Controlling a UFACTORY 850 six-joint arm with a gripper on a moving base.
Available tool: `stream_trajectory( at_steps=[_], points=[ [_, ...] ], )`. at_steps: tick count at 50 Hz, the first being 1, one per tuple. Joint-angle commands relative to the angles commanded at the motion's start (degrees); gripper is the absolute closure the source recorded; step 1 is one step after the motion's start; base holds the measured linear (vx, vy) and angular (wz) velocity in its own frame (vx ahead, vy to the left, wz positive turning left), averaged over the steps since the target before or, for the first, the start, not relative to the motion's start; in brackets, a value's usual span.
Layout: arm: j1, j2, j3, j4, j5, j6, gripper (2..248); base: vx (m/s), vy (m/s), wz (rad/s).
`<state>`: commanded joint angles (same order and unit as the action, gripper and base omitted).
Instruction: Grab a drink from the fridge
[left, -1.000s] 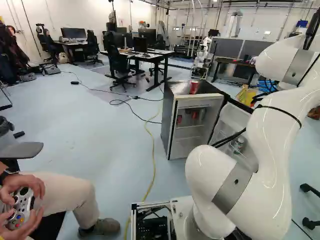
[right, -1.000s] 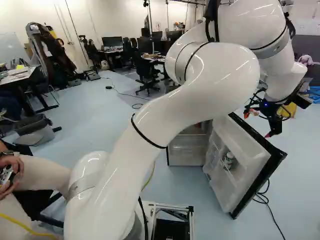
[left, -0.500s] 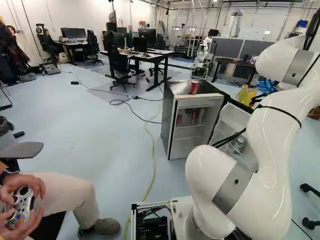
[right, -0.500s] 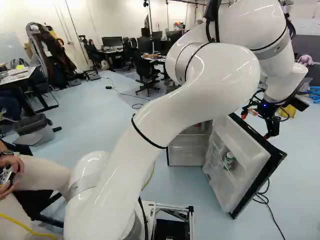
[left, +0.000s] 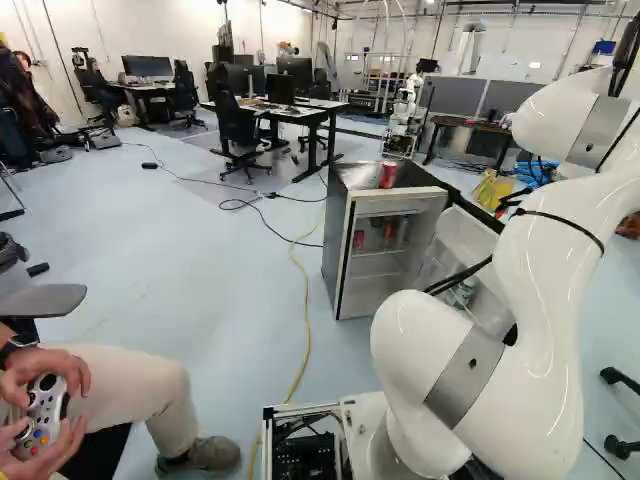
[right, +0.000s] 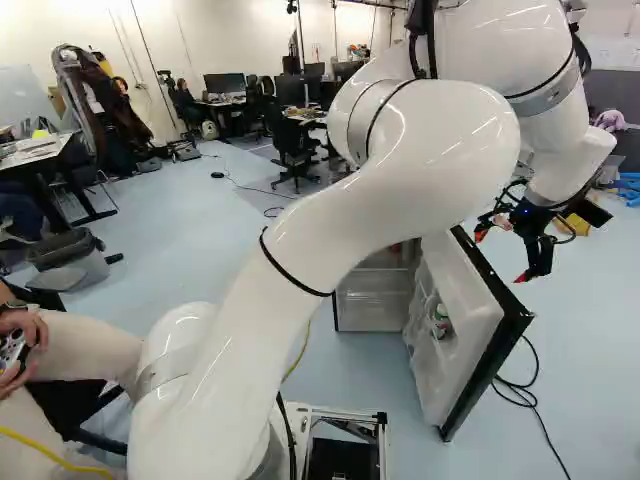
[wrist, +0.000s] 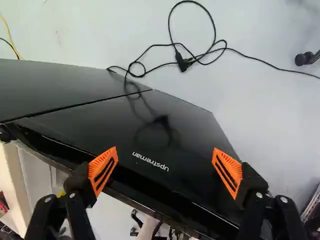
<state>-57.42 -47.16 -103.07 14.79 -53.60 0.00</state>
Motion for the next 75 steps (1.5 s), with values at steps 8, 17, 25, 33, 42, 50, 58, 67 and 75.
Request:
stream_trajectory(
  at_steps=[8,17,25,33,42,50,58,67,75],
  points=[
    [0.04,0.44,0.74,0.0,-1.38,0.0,3,0.0,0.0,0.0],
    [0.1,0.94,1.57,0.0,-2.92,0.0,3,0.0,0.0,0.0],
    [0.18,1.42,2.39,0.0,-3.85,0.0,3,0.0,0.0,0.0],
    [0.32,2.01,3.39,0.0,-4.02,0.0,3,0.0,0.0,0.0],
    [0.55,2.76,4.65,0.0,-4.02,0.0,3,0.0,0.0,0.0],
    [0.85,3.42,5.77,0.0,-4.02,0.0,3,0.0,0.0,0.0],
    [1.25,4.07,6.85,0.0,-4.02,0.0,3,0.0,0.0,0.0],
    [1.76,4.81,8.11,0.0,-4.02,0.0,3,0.0,0.0,0.0],
    [2.26,5.52,9.3,0.0,-4.02,0.0,3,0.0,0.0,0.0]
  ],
)
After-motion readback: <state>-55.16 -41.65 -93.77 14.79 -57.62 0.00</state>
